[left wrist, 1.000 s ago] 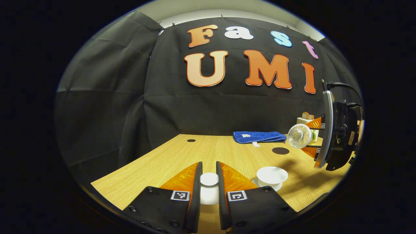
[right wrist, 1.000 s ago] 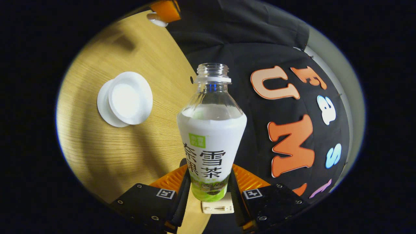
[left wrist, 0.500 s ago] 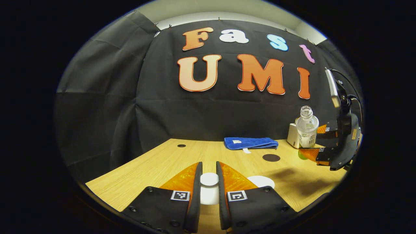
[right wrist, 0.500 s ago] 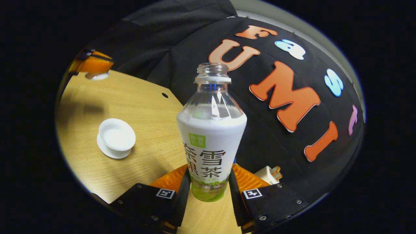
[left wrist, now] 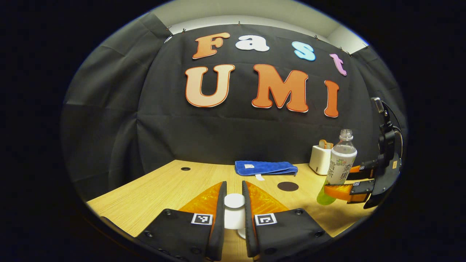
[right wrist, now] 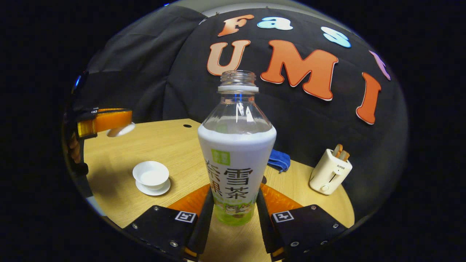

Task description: Open the teacup lid with one hand, grasp the water bottle and pour water into the teacup with the other hand; after pouring, place the water bottle on the coaster and then close the teacup lid.

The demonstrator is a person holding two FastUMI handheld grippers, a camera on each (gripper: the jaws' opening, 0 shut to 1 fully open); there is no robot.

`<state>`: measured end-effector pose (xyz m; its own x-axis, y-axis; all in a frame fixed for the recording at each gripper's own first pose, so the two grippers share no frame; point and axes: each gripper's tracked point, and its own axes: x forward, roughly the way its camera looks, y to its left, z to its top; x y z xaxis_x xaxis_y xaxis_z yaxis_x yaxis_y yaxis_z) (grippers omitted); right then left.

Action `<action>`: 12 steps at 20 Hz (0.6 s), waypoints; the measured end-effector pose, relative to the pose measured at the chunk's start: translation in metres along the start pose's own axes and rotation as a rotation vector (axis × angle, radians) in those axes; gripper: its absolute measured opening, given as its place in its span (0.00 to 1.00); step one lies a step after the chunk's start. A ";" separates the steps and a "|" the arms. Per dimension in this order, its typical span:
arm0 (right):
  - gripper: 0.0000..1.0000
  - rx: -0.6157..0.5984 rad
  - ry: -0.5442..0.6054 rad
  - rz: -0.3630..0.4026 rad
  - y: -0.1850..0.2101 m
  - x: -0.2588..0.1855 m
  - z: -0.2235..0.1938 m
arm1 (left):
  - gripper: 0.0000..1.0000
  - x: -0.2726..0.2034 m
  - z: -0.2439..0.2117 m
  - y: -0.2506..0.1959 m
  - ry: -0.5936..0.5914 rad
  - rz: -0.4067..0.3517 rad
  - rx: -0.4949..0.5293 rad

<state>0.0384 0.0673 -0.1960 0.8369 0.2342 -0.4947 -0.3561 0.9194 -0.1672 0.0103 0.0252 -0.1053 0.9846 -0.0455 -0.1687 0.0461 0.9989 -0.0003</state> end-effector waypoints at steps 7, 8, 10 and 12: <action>0.62 0.143 0.003 0.044 0.000 0.004 -0.004 | 0.27 0.017 -0.006 -0.034 0.010 -0.036 0.000; 0.62 0.152 -0.004 0.040 0.001 0.004 -0.002 | 0.28 0.020 -0.010 -0.038 0.022 -0.042 0.002; 0.62 0.166 -0.018 0.029 -0.004 0.003 0.003 | 0.27 0.026 -0.022 -0.046 0.048 -0.051 0.003; 0.61 0.182 -0.033 0.026 -0.015 0.007 0.006 | 0.28 0.030 -0.034 -0.051 0.075 -0.054 -0.001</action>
<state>0.0520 0.0572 -0.1913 0.8427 0.2664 -0.4678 -0.2993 0.9541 0.0041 0.0322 -0.0267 -0.1435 0.9652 -0.0990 -0.2420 0.0989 0.9950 -0.0125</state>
